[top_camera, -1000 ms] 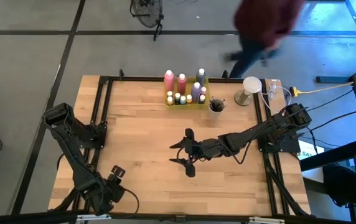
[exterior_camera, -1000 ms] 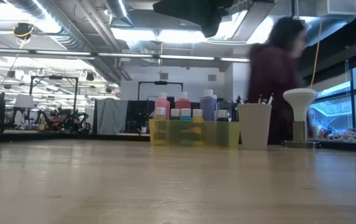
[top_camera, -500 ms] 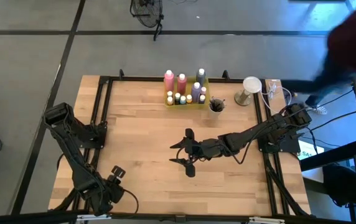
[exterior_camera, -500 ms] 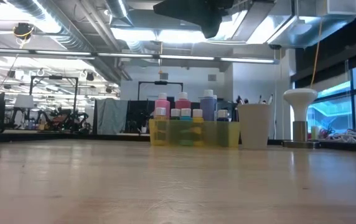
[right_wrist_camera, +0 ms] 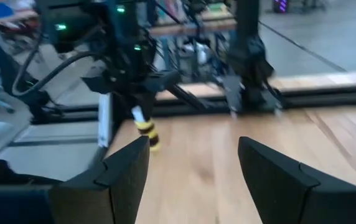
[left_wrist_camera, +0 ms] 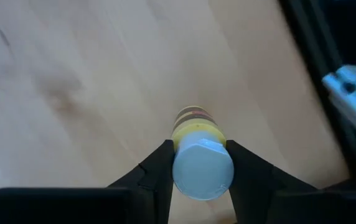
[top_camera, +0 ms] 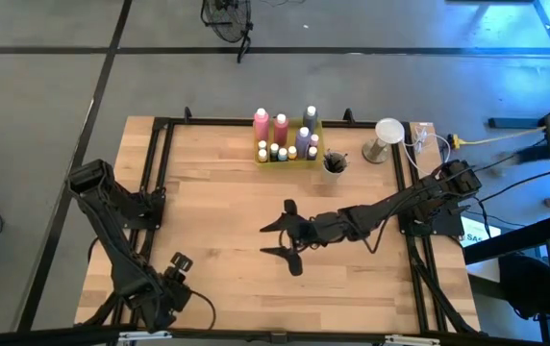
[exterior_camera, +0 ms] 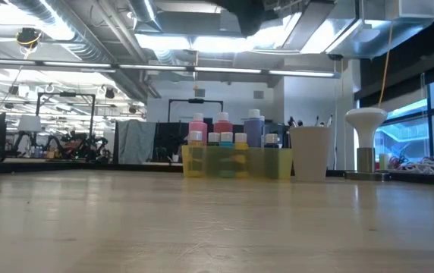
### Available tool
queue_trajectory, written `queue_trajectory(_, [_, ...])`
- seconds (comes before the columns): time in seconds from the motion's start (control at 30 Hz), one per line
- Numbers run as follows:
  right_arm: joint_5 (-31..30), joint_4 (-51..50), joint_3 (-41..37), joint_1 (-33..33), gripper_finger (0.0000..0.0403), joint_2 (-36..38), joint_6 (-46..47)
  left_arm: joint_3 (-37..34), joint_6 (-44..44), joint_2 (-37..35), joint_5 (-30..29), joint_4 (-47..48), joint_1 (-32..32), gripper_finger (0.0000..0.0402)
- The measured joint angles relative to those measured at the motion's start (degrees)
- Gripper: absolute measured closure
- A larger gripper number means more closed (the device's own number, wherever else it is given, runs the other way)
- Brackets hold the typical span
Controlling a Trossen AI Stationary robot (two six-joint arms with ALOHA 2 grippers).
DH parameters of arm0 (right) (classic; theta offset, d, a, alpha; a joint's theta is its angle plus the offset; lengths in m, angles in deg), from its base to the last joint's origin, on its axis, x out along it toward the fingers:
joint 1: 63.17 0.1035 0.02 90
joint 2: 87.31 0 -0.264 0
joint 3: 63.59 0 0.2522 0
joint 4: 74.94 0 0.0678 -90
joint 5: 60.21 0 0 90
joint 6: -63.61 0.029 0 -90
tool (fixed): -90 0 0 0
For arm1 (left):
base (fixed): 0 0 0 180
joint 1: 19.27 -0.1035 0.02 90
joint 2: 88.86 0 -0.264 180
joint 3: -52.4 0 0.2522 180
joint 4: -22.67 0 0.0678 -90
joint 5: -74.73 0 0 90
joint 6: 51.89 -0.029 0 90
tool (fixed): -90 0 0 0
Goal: Pick & Place Paint Supplies
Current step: Put the small yellow paint bottle into the yellow bin
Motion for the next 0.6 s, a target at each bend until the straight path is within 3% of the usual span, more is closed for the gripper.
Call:
queue_trajectory(0.3, [1.8,5.3,0.0,3.1,0.0153,0.0,-7.3,12.8,-0.6,-0.1,-6.5,17.8,-3.7,0.0286])
queue_trajectory(0.6, [1.8,7.5,0.0,9.5,0.0153,0.0,-18.5,25.2,-6.2,-0.2,-12.5,30.2,-12.8,0.0286])
